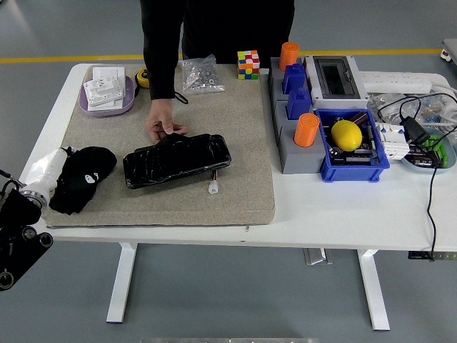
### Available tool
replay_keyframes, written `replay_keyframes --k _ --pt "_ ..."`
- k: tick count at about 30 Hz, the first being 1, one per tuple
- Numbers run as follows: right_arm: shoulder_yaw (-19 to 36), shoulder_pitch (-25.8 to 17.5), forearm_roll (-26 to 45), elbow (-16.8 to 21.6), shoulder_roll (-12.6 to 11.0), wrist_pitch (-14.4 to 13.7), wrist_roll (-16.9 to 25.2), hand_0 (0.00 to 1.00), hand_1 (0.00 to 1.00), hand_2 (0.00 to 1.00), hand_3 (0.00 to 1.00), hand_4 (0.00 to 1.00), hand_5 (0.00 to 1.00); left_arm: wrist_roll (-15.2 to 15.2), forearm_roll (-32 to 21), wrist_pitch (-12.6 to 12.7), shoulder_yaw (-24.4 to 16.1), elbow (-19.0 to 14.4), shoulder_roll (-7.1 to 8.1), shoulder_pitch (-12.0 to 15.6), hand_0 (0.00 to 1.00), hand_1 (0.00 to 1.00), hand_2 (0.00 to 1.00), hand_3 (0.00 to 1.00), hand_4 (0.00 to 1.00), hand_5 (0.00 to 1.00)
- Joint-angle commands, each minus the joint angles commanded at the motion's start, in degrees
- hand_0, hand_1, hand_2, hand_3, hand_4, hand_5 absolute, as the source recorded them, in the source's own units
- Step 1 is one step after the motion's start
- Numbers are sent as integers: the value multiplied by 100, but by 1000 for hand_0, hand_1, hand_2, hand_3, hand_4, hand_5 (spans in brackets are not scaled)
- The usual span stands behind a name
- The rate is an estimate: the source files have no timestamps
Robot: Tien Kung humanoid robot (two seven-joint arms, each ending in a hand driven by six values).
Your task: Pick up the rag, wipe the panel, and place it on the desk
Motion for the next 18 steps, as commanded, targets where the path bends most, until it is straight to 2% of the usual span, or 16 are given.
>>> replay_keyframes --k 11,16,17,18 --pt "-3 -7 -35 -18 -3 17 -11 691 455 639 617 998 701 12 -145 -24 -75 -59 67 15 610 842 868 819 998 535" --pt "18 0 -62 -25 -9 26 -16 691 455 639 617 998 701 59 -172 -102 -210 -245 107 37 610 842 868 819 998 535" --pt "22 4 -66 -26 -11 28 -16 693 453 639 617 998 701 72 -162 -129 -251 -314 122 41 625 847 879 824 998 602" --pt "29 6 -68 -27 -10 27 -14 693 453 639 617 998 701 82 -154 -153 -288 -375 135 44 625 847 879 824 998 602"
